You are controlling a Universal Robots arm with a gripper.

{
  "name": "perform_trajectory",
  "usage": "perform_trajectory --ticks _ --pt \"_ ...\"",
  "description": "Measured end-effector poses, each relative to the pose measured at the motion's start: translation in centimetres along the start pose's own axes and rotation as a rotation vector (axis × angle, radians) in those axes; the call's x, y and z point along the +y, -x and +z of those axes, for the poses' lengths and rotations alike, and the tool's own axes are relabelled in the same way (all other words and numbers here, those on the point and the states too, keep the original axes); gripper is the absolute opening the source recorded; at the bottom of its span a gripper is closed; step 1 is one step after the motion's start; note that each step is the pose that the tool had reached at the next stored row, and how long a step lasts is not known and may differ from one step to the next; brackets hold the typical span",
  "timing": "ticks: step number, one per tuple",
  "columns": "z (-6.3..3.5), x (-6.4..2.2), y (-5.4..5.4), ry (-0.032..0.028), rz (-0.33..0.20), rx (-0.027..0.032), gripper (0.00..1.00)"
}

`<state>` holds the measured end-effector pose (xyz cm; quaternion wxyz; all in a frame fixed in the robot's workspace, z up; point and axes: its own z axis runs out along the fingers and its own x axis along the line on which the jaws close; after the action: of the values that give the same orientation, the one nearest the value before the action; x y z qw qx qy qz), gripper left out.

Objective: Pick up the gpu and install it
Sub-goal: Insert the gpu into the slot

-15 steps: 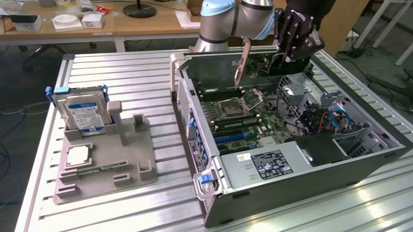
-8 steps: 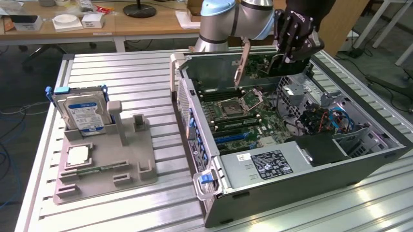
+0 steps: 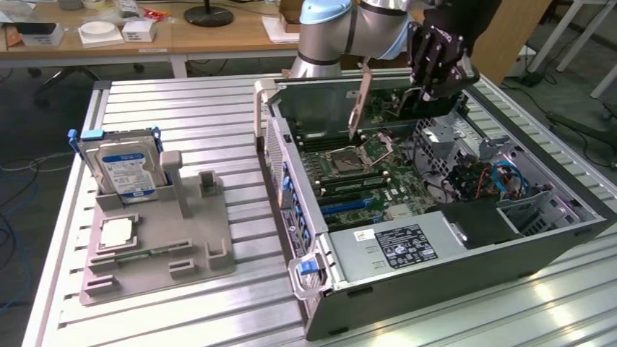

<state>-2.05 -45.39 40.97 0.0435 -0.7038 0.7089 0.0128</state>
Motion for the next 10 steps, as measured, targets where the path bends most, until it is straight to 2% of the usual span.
perform_trajectory --ticks 7,10 --pt "0.87 0.03 -0.1 -0.0013 0.016 0.0009 0.27" --pt "1.23 0.10 -0.1 -0.0049 0.027 0.0016 0.27"
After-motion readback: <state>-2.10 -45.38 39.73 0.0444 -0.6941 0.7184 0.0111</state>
